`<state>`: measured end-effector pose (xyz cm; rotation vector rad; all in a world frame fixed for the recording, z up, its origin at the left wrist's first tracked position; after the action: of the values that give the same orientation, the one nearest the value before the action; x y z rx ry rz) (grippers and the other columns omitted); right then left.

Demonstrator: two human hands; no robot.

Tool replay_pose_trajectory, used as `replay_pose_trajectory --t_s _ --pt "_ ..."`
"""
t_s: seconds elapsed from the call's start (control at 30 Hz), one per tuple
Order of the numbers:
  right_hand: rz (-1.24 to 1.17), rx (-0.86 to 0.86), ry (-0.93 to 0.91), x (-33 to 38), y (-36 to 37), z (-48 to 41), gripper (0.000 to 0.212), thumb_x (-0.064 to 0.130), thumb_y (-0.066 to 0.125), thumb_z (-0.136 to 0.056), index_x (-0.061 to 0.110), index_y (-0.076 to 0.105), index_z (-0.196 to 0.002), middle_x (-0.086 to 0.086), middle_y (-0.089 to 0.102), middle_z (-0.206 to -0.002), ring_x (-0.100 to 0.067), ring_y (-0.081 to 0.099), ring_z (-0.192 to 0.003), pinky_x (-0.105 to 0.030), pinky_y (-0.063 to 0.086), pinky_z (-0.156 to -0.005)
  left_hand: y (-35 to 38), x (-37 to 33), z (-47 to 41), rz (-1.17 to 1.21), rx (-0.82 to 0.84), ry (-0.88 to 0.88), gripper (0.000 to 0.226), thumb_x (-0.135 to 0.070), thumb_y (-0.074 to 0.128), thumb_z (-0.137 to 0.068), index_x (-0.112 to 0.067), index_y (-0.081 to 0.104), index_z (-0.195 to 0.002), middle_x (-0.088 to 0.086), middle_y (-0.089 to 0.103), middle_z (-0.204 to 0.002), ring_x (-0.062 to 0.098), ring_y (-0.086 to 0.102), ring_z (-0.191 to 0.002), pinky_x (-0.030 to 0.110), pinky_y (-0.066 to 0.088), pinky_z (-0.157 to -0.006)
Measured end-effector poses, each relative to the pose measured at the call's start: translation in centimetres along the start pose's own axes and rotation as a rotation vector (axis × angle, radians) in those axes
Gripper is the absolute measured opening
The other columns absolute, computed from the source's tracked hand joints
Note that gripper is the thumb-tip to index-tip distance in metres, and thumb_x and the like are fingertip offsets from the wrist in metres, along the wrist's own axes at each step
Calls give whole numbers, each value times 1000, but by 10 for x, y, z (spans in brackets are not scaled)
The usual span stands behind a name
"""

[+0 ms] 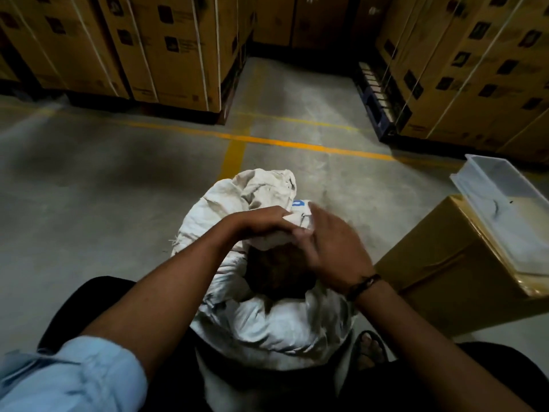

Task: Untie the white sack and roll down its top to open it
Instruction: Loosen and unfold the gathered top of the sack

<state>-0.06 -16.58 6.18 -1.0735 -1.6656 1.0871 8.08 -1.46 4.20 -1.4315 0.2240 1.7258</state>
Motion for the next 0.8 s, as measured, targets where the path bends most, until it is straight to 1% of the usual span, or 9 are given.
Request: replay_pose_trajectory --t_s 0.17,0.27,0.33,0.4,0.47,0.57,0.63,0.7,0.8 --pt "-104 160 64 -16 28 -3 69 40 24 -82 12 39 -144 -14 51 -139 -32 50 -125 -44 40 -105 -1 -13 4 197 145 -11 21 -31 70 -90 -15 73 -104 -1 75 -103 11 67 -96 26 49 -88" --pt "-340 171 53 -37 12 -19 29 33 40 -101 18 61 -114 -8 66 -122 -28 56 -114 -31 39 -96 -11 -10 -2 -404 -43 110 77 -54 80 -75 -23 51 -139 -2 58 -139 15 51 -129 32 37 -111" --pt "-398 319 227 -61 1 -23 59 55 34 -98 6 65 -86 -16 71 -96 -34 63 -95 -38 43 -82 -26 8 -2 -801 -147 38 112 -80 73 -59 -34 31 -152 -8 39 -157 23 23 -149 41 13 -123" --pt "-457 403 426 -87 -9 -25 70 65 34 -93 7 69 -79 -14 72 -92 -29 65 -88 -37 43 -79 -37 29 0 -996 -180 -30 112 -95 57 -53 -38 38 -148 -7 45 -153 25 19 -151 52 -2 -122" --pt "-471 488 544 -107 -9 -25 66 67 37 -93 12 74 -95 -10 70 -107 -25 64 -98 -34 42 -87 -40 34 1 -1013 -296 30 84 -96 49 -62 -31 63 -113 0 69 -118 25 53 -126 47 24 -114" --pt "-224 544 617 -113 9 -24 66 62 36 -96 7 67 -113 -15 64 -121 -31 60 -107 -35 42 -88 -27 25 1 -770 -363 71 65 -80 43 -85 -18 49 -65 -5 56 -65 18 57 -71 36 39 -68" --pt "104 358 420 -98 13 -27 49 49 39 -96 12 62 -118 -16 59 -128 -34 58 -111 -40 43 -90 -22 23 -1 -508 -300 58 66 -73 45 -90 -15 40 -60 -2 45 -59 16 47 -60 40 36 -65" --pt "51 97 73 -59 8 -31 51 37 50 -84 13 54 -129 -14 53 -135 -36 55 -116 -45 46 -97 -22 22 1 -198 -238 57 58 -67 49 -91 -14 55 -66 3 59 -70 18 58 -71 40 45 -77" --pt "-155 164 -140 -4 25 -23 68 45 41 -87 12 34 -147 -9 48 -143 -28 47 -126 -46 36 -108 -16 21 7 340 -41 -102 39 -39 52 -100 -10 68 -120 5 73 -117 19 67 -113 36 48 -104"
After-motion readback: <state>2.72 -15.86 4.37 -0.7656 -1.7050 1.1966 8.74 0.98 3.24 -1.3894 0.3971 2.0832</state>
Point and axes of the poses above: each hand's wrist, its own z-axis away from the middle knuckle, its own y-axis out of the palm, x = y × z, the point moved 3 cm from there along -z, towards the middle knuckle
